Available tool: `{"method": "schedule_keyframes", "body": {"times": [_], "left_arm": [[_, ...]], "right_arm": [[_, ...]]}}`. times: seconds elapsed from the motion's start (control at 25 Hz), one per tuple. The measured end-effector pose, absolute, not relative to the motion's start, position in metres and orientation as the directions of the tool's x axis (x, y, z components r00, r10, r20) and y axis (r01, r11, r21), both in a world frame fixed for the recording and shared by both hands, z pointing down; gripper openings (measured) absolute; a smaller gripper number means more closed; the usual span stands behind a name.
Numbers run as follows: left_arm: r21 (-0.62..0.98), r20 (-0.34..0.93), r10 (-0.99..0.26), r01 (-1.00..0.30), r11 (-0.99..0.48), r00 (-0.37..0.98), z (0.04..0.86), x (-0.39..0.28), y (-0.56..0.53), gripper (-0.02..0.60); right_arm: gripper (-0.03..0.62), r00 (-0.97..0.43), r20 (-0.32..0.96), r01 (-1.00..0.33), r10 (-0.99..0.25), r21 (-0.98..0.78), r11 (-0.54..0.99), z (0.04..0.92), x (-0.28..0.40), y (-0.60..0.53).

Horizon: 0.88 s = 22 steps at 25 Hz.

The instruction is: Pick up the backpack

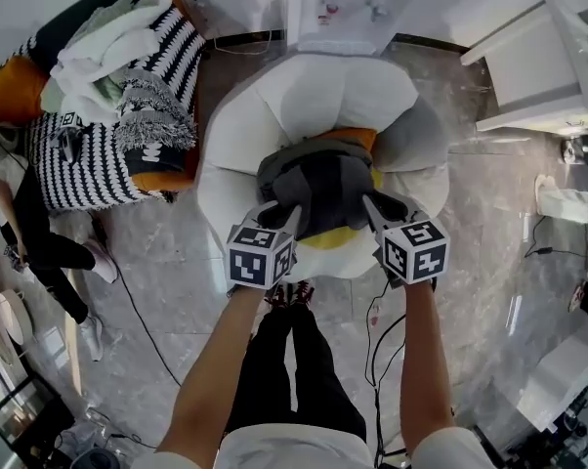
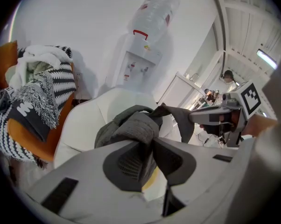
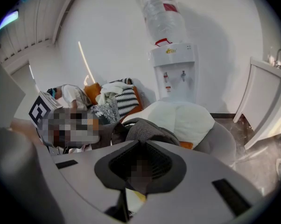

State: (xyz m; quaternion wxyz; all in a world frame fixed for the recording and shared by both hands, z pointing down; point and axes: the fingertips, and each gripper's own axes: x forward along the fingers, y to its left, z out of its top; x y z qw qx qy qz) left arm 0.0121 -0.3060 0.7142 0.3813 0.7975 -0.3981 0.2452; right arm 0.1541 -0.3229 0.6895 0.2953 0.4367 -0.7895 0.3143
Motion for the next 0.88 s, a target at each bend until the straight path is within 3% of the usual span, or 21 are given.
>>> {"method": "schedule_keyframes", "body": {"times": [0.88], "left_arm": [[0.425,0.651,-0.461,-0.793,-0.437,0.603,0.638,0.031,-0.264,0.064]], "right_arm": [[0.041,-0.420,0.685,-0.906,-0.595,-0.287,0.310,0.618,0.183,-0.266]]}}
